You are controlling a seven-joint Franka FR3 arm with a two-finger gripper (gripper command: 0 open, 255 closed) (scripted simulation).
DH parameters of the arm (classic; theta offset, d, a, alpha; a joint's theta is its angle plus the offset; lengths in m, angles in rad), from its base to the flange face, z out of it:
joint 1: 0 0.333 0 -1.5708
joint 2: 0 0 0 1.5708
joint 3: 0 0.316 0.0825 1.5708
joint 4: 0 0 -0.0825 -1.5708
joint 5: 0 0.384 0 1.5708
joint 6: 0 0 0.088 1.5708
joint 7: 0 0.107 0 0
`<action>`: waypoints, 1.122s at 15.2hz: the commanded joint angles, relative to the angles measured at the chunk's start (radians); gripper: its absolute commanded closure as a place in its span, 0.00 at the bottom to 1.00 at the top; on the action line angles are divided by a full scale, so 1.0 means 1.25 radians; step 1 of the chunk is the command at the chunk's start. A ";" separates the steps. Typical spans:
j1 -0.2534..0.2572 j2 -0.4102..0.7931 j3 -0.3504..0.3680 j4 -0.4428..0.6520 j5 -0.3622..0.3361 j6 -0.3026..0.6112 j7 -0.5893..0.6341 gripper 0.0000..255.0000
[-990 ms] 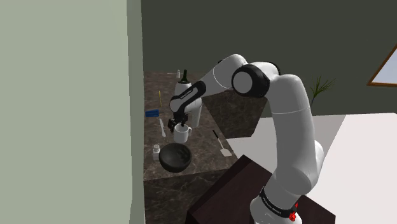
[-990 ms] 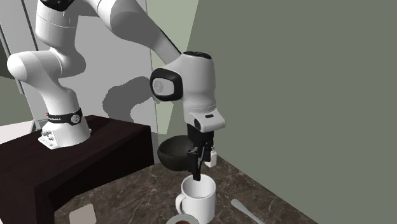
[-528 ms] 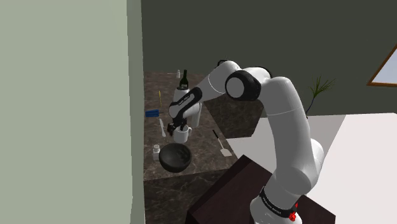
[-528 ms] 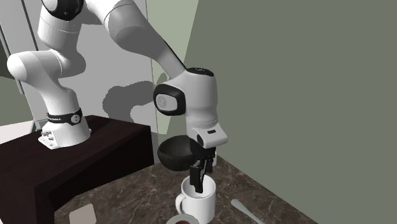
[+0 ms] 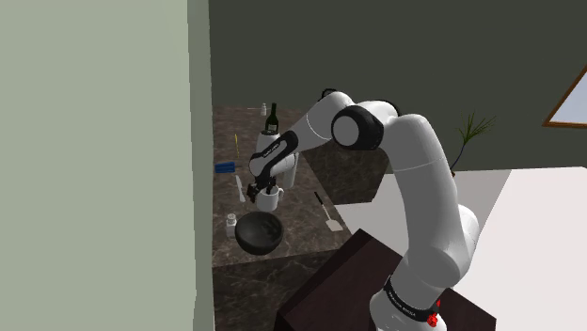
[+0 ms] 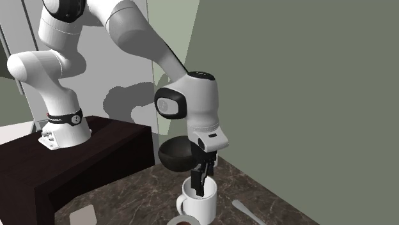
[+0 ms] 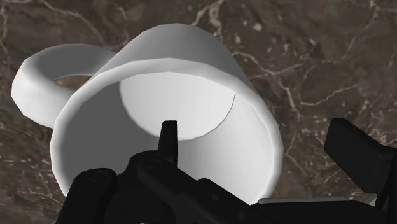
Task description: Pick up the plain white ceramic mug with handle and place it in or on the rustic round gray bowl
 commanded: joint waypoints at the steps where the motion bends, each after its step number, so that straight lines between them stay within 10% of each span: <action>1: 0.000 0.000 0.000 0.000 0.000 0.000 0.000 1.00; 17: 0.002 -0.059 -0.003 -0.013 -0.003 -0.046 0.001 1.00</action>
